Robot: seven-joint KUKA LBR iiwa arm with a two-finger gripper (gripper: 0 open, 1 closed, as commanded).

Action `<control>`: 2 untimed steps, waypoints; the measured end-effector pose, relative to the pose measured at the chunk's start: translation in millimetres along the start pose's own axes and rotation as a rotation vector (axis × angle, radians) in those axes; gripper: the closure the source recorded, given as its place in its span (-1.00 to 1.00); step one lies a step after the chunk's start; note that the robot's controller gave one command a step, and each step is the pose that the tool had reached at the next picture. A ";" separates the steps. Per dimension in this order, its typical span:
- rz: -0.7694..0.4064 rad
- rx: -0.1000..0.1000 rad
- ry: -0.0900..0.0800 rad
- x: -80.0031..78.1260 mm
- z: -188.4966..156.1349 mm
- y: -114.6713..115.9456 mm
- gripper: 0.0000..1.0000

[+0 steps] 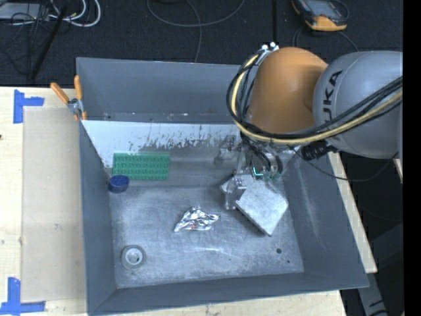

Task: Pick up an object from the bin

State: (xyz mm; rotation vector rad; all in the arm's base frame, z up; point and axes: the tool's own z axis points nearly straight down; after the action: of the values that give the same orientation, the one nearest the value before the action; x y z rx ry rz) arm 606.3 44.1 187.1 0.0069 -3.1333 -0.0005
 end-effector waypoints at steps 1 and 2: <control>-0.010 -0.003 -0.011 -4.2 116.8 -50.7 -1.00; -0.148 -0.003 -0.012 -10.0 114.8 -105.1 -1.00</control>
Offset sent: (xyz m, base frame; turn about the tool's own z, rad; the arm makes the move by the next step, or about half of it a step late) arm 0.0020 -0.0514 -0.1171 -0.0147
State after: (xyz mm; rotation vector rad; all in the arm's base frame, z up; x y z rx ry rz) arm 615.7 -60.9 72.1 0.2388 -3.1363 -0.0060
